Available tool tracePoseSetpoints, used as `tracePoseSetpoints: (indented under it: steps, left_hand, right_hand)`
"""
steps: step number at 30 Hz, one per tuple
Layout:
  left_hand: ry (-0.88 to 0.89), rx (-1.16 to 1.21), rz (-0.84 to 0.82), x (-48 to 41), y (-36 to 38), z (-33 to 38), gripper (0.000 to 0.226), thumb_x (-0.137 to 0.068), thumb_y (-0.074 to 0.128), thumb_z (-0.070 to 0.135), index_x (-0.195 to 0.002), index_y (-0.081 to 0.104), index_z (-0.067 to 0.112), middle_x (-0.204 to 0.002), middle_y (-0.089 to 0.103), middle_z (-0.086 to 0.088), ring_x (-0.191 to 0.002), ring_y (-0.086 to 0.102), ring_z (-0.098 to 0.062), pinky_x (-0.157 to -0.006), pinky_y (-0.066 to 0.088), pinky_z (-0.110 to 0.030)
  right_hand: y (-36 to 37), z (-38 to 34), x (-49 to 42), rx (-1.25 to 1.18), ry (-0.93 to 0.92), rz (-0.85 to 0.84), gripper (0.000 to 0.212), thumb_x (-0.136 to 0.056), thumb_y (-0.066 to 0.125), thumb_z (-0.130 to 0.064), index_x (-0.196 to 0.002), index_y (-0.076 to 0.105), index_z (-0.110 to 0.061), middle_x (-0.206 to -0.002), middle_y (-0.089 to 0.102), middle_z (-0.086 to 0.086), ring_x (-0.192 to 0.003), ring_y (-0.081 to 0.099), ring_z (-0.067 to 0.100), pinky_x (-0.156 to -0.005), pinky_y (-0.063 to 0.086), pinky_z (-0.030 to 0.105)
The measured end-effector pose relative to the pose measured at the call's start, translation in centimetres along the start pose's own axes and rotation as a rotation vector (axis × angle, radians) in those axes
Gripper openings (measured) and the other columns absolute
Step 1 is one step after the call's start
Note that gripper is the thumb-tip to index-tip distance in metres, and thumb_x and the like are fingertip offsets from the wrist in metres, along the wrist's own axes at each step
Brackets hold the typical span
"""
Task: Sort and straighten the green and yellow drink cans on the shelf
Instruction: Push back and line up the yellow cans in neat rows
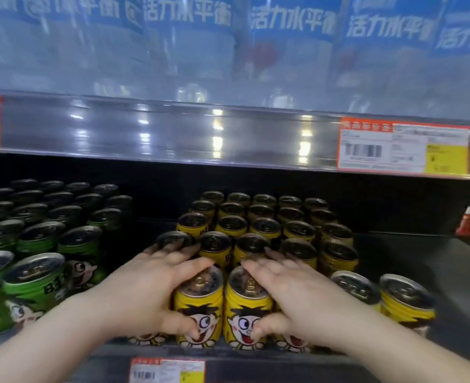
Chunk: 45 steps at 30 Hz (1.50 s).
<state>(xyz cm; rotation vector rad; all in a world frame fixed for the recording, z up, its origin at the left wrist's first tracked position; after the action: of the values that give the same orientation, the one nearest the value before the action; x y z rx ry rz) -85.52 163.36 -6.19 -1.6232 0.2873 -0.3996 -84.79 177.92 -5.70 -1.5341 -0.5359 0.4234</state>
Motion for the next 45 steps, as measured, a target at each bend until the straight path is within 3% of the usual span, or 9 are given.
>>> tracePoseSetpoints:
  steps: [8, 12, 15, 19, 23, 26, 30, 35, 45]
  left_hand:
    - [0.013, 0.175, 0.045, 0.0, -0.1, -0.5, 0.092, -0.044, 0.030, 0.099, -0.125, 0.007, 0.063, -0.145, 0.030, 0.019, -0.131, 0.031, -0.002, -0.111, 0.026, -0.024]
    - [-0.034, 0.297, 0.158, 0.3, -1.8, -0.3, 0.104, -0.033, 0.011, 0.103, -0.128, 0.014, 0.059, -0.152, 0.022, 0.013, -0.139, 0.019, -0.004, -0.118, 0.013, -0.035]
    - [-0.012, 0.121, 0.178, -0.3, -2.2, 1.7, 0.118, -0.032, -0.003, 0.101, -0.139, 0.007, 0.054, -0.156, 0.011, 0.015, -0.144, 0.006, -0.007, -0.118, -0.003, -0.044]
    - [0.087, 0.071, 0.061, -1.2, -1.1, 4.8, 0.093, -0.048, 0.005, 0.093, -0.134, -0.006, 0.062, -0.157, 0.000, 0.016, -0.145, -0.003, -0.013, -0.115, -0.008, -0.048]
    - [0.106, -0.002, 0.031, -1.6, -0.4, 5.1, 0.073, -0.076, 0.026, 0.075, -0.140, -0.002, 0.055, -0.157, 0.011, 0.013, -0.145, 0.010, -0.019, -0.116, 0.010, -0.046]
    - [0.148, 0.032, 0.071, -1.8, -0.6, 5.1, 0.069, -0.086, 0.041, 0.063, -0.143, 0.005, 0.049, -0.154, 0.020, 0.014, -0.141, 0.021, -0.019, -0.114, 0.023, -0.038]
    - [0.183, 0.070, 0.118, -2.0, -0.7, 5.2, 0.069, -0.086, 0.044, 0.061, -0.144, 0.011, 0.045, -0.152, 0.025, 0.014, -0.140, 0.024, -0.021, -0.113, 0.025, -0.037]
    - [0.191, 0.067, 0.164, -2.0, -0.8, 5.2, 0.070, -0.085, 0.043, 0.063, -0.145, 0.012, 0.044, -0.151, 0.028, 0.014, -0.140, 0.025, -0.021, -0.113, 0.025, -0.038]
    - [0.107, 0.162, 0.006, -1.4, -0.7, 4.9, 0.099, -0.052, 0.022, 0.095, -0.141, 0.016, 0.049, -0.153, 0.024, 0.013, -0.142, 0.021, -0.019, -0.112, 0.026, -0.039]
  right_hand:
    - [-3.2, 1.4, 2.2, -0.301, -0.093, 0.253, 0.082, -0.076, 0.056, -0.064, -0.146, 0.023, -0.036, -0.154, 0.022, -0.012, -0.140, 0.020, 0.002, -0.116, 0.020, 0.028]
    - [-6.4, 8.1, 6.9, -0.291, 0.073, 0.478, 0.079, -0.066, 0.047, -0.078, -0.131, 0.050, -0.033, -0.137, 0.050, -0.013, -0.125, 0.041, -0.004, -0.109, 0.036, 0.026]
    - [-4.0, 12.5, 9.8, -0.213, 0.271, 0.271, 0.101, -0.048, 0.036, -0.094, -0.135, 0.039, -0.042, -0.138, 0.044, -0.015, -0.127, 0.042, 0.005, -0.109, 0.036, 0.028]
    - [0.2, 13.1, 10.8, -0.215, 0.359, 0.115, 0.100, -0.039, 0.030, -0.099, -0.130, 0.022, -0.058, -0.140, 0.030, -0.013, -0.133, 0.032, 0.016, -0.110, 0.029, 0.029]
    - [0.3, 13.2, 10.7, -0.123, 0.472, 0.200, 0.118, -0.032, 0.019, -0.102, -0.134, 0.035, -0.045, -0.142, 0.031, -0.009, -0.128, 0.034, 0.022, -0.107, 0.031, 0.034]
    - [0.1, 12.8, 10.8, -0.167, 0.491, 0.188, 0.107, -0.044, 0.036, -0.096, -0.134, 0.038, -0.039, -0.142, 0.032, -0.008, -0.127, 0.034, 0.022, -0.106, 0.032, 0.036]
    - [0.2, 12.6, 10.6, -0.170, 0.523, 0.154, 0.082, -0.065, 0.059, -0.070, -0.136, 0.037, -0.036, -0.141, 0.032, -0.008, -0.127, 0.033, 0.020, -0.107, 0.033, 0.034]
    - [0.1, 12.8, 10.5, -0.176, 0.534, 0.147, 0.109, -0.045, 0.041, -0.093, -0.136, 0.037, -0.034, -0.140, 0.034, -0.007, -0.127, 0.034, 0.020, -0.107, 0.033, 0.035]
    - [0.2, 13.0, 10.5, -0.233, 0.515, 0.104, 0.116, -0.038, 0.033, -0.099, -0.137, 0.036, -0.038, -0.143, 0.031, -0.010, -0.133, 0.029, 0.020, -0.110, 0.030, 0.038]
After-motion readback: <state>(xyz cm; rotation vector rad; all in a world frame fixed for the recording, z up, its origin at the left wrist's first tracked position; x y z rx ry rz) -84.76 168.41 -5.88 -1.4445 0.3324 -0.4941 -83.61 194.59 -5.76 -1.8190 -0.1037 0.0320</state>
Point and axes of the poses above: each hand's wrist, its own x-axis away from the middle knuckle, its own y-axis out of the palm, z = x × y, the point moved 9 cm from there along -x, towards the middle knuckle
